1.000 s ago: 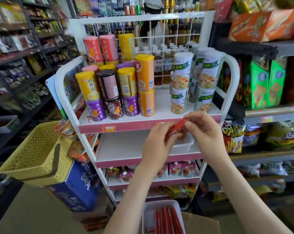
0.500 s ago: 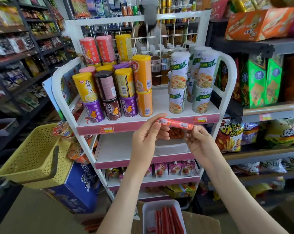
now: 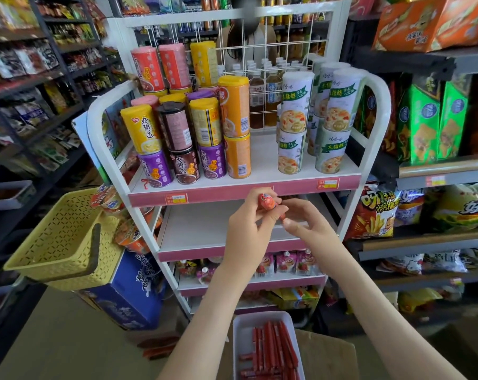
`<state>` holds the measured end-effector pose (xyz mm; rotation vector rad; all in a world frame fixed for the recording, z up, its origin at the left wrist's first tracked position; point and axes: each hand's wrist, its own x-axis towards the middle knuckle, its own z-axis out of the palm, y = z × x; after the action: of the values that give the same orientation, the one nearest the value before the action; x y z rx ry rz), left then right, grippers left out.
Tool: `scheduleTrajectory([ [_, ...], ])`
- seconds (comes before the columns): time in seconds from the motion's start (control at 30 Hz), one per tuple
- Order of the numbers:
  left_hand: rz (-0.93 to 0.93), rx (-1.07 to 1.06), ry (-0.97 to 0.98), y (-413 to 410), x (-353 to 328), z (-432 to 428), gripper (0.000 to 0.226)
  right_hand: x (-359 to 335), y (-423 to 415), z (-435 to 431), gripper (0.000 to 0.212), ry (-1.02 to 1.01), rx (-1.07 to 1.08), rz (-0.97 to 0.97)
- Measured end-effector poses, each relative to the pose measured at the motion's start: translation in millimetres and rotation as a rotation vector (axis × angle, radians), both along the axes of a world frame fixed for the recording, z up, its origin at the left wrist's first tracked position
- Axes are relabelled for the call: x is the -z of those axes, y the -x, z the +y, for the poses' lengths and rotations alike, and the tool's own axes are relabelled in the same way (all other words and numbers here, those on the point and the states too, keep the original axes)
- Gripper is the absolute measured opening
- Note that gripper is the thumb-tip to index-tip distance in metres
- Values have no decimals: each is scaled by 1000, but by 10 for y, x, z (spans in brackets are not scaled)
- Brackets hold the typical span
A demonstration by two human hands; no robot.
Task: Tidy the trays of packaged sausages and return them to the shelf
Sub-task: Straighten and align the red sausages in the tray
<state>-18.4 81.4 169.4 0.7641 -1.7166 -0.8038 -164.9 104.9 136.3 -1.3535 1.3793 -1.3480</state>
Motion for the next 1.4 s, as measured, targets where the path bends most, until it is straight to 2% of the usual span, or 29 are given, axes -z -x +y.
scheduleTrajectory([
  [0.1,-53,-75,-6,12,38,11,23,-119,-127,64,53,140,-21,202],
  [0.2,-50,-135,-47,34,42,36,34,-166,-243,105,59,147,-38,155],
  [0.3,5,-49,-101,-12,51,21,37,-184,-262,126,61,73,-32,-89],
  [0.43,-81,151,-183,-116,103,-40,41,-203,-203,137,62,-43,-195,-614],
  [0.5,-129,183,-220,-167,149,-69,38,-196,-181,111,64,-103,-194,-821],
  [0.6,-152,180,-228,-235,245,-75,30,-175,-171,51,55,-171,-129,-1016],
  [0.67,-176,171,-176,-252,301,-55,29,-151,-173,15,41,-259,-56,-1050],
  [0.83,-315,20,133,-201,504,-78,29,17,-219,-46,31,-410,-26,-931],
  [0.93,-291,-71,183,-188,588,-101,29,139,-229,-85,26,-470,-33,-821],
  [1.0,-264,-102,163,-178,658,-116,26,264,-229,-126,34,-519,-33,-636],
  [1.07,-233,-136,70,-158,755,-136,22,449,-234,-137,44,-532,-69,-433],
  [1.1,-199,-154,-23,-147,821,-152,17,554,-241,-133,43,-534,-102,-323],
  [1.2,-64,-206,-360,-149,1160,-214,4,997,-251,-112,7,-466,-190,120],
  [1.23,-43,-214,-460,-166,1325,-237,3,1238,-227,-122,10,-445,-183,267],
  [1.3,-96,-225,-614,-236,1808,-307,6,1778,-182,-126,14,-464,-166,479],
  [1.33,-165,-236,-676,-288,2104,-337,9,2035,-183,-112,10,-501,-167,523],
  [1.4,-397,-284,-772,-447,2773,-329,18,2498,-194,-38,11,-629,-149,493],
])
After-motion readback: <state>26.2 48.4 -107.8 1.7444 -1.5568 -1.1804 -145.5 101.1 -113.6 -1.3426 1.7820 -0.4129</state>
